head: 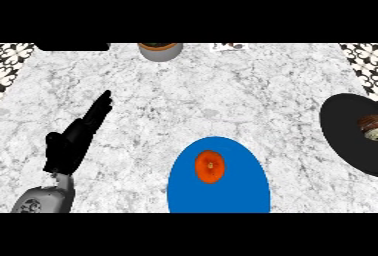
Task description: Pick the cupcake from the plate and place it in the pan
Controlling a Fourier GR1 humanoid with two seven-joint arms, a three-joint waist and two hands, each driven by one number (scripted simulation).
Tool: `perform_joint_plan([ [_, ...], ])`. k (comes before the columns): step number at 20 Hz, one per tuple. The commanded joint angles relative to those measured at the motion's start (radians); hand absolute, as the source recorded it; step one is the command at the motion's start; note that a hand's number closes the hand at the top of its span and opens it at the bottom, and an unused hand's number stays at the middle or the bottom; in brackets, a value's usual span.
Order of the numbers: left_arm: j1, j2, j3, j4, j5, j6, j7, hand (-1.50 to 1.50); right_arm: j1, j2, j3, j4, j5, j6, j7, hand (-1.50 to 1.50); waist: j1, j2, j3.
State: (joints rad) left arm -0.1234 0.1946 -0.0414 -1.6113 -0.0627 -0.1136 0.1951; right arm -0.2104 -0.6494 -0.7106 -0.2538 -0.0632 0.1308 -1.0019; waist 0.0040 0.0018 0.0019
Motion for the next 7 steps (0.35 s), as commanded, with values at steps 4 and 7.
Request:
perform_joint_plan([
  [4, -0.020, -0.001, 0.030, 0.096, -0.023, -0.013, -0.064, 0.00, 0.124, 0.085, 0.026, -0.044, -0.032, 0.020, -0.146, -1.50, -0.010, -0.001, -0.002],
  [7, 0.005, -0.007, 0.030, -0.023, 0.009, -0.027, 0.037, 0.00, 0.148, 0.115, 0.029, -0.077, -0.058, -0.004, -0.142, -1.50, -0.007, -0.003, -0.002],
])
